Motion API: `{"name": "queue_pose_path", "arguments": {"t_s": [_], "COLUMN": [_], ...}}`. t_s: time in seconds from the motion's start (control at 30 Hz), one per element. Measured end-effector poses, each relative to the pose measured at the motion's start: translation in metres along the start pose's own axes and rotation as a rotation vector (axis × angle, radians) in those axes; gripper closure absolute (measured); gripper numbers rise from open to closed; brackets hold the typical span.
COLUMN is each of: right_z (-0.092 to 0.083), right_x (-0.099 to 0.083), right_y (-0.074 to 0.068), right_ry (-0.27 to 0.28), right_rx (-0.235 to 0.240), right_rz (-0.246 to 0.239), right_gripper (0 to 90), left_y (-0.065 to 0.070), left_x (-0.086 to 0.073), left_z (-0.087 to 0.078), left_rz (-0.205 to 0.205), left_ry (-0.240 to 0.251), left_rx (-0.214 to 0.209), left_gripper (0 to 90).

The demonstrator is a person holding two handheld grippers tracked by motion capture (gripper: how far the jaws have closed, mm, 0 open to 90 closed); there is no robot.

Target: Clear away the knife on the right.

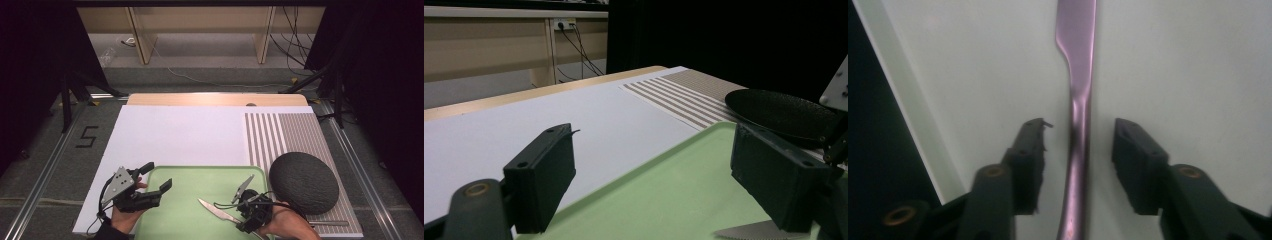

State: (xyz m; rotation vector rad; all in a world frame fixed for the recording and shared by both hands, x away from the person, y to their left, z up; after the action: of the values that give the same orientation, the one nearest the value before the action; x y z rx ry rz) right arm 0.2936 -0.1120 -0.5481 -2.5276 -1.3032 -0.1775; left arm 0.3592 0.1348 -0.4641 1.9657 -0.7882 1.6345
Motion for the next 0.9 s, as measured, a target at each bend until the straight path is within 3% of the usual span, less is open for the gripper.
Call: {"name": "queue_pose_path", "arguments": {"t_s": [0.17, 0.3, 0.63, 0.9], "right_z": [-0.004, -0.005, 0.001, 0.008], "right_x": [0.014, 0.022, 0.028, 0.024], "right_y": [-0.007, -0.011, -0.015, -0.019], "right_ry": [0.109, 0.176, 0.228, 0.197], "right_rx": [-0.001, -0.012, -0.028, -0.017], "right_rz": [-0.038, -0.068, -0.11, -0.153], "right_gripper": [38.3, 38.4, 55.4, 76.1], "left_y": [0.0, 0.0, 0.0, 0.0], "left_x": [0.0, 0.0, 0.0, 0.0], "left_z": [0.0, 0.0, 0.0, 0.0], "left_rz": [0.001, 0.002, 0.002, 0.002], "left_ry": [0.0, -0.001, -0.001, 0.0], "left_rx": [0.001, 0.001, 0.003, 0.003], "left_gripper": [17.6, 17.6, 17.5, 17.5]}}
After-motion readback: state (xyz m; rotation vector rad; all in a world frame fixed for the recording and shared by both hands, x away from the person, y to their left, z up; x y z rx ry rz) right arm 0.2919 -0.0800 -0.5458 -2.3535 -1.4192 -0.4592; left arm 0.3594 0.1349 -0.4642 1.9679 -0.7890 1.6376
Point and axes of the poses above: each handheld gripper's, and its own axes: z roughly forward along the jaws, x roughly out of its top, y roughly to its right, the point moved 10 cm from there along z, roughly forward along the jaws, and after that the axes turned 7 degrees about z, right-handed, at the moved point
